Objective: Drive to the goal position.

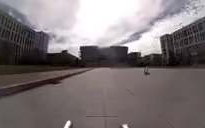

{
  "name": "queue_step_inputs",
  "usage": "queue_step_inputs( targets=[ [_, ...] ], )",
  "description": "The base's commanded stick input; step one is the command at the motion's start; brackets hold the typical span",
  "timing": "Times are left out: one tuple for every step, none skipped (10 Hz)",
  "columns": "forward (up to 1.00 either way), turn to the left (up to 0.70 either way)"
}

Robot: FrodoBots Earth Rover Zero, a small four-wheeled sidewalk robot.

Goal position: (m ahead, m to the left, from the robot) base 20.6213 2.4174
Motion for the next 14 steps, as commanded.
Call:
queue_step_inputs(
  targets=[
    [1.0, 0.0],
    [1.0, 0.0],
    [1.0, 0.0],
    [1.0, 0.0],
    [1.0, 0.0],
    [1.0, 0.0],
    [1.0, 0.0],
    [1.0, 0.0],
    [1.0, 0.0],
    [1.0, 0.0],
    [1.0, 0.0],
    [1.0, 0.0],
    [1.0, 0.0],
    [1.0, 0.0]
  ],
)
